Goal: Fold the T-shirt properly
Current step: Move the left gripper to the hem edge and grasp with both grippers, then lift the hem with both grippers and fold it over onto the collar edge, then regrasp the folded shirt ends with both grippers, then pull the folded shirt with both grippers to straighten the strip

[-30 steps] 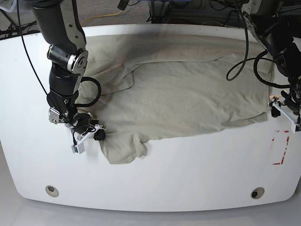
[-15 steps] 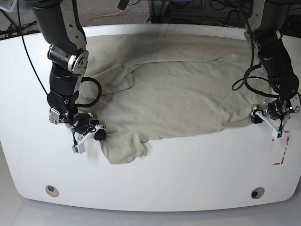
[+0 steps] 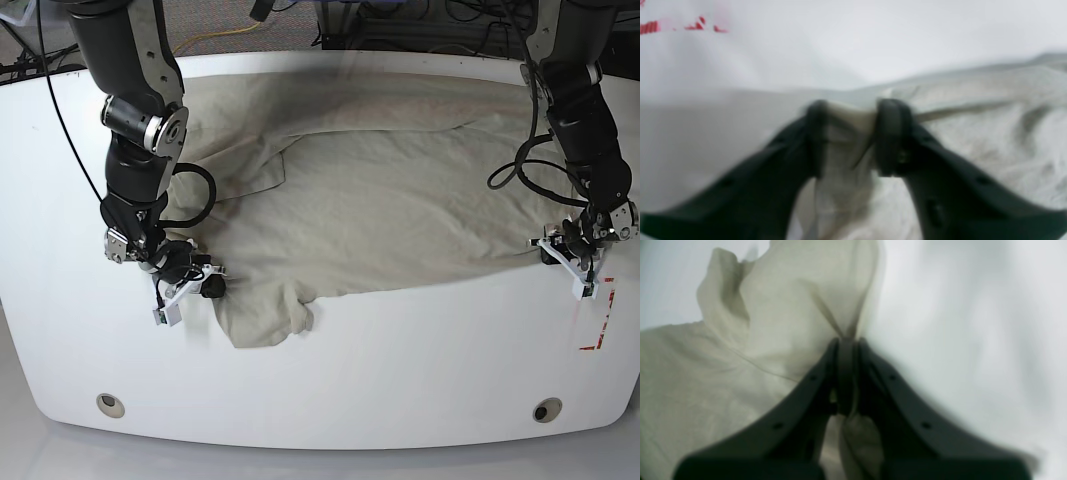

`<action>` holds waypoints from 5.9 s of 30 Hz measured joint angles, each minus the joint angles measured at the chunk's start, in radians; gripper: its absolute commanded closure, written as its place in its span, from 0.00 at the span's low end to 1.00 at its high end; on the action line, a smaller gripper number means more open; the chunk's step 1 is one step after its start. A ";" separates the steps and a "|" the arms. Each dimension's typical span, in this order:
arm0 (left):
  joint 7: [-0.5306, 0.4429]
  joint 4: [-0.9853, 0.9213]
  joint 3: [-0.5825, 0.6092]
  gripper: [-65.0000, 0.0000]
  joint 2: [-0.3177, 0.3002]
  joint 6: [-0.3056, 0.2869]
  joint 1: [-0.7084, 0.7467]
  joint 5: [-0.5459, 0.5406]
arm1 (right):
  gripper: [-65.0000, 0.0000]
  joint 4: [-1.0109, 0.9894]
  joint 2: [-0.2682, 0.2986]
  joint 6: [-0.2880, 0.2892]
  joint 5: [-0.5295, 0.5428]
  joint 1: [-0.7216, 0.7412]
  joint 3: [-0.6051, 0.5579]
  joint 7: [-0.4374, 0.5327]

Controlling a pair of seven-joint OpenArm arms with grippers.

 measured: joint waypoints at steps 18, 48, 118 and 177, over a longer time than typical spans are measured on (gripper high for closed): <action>-0.023 0.246 0.090 0.96 0.002 -0.071 0.003 -0.002 | 1.00 0.340 -0.008 0.000 -0.011 -0.003 -0.002 -0.243; 0.043 0.681 0.037 0.96 0.003 -0.097 0.383 -0.017 | 1.00 1.199 -0.044 0.008 0.025 -0.445 0.004 -0.763; 0.041 0.622 0.077 0.43 0.058 0.028 0.481 -0.010 | 0.87 0.523 0.018 0.003 0.205 -0.248 0.102 -0.526; -0.086 0.415 0.124 0.43 0.064 0.030 0.364 -0.045 | 1.00 1.473 -0.126 0.000 0.738 -0.927 0.253 -0.994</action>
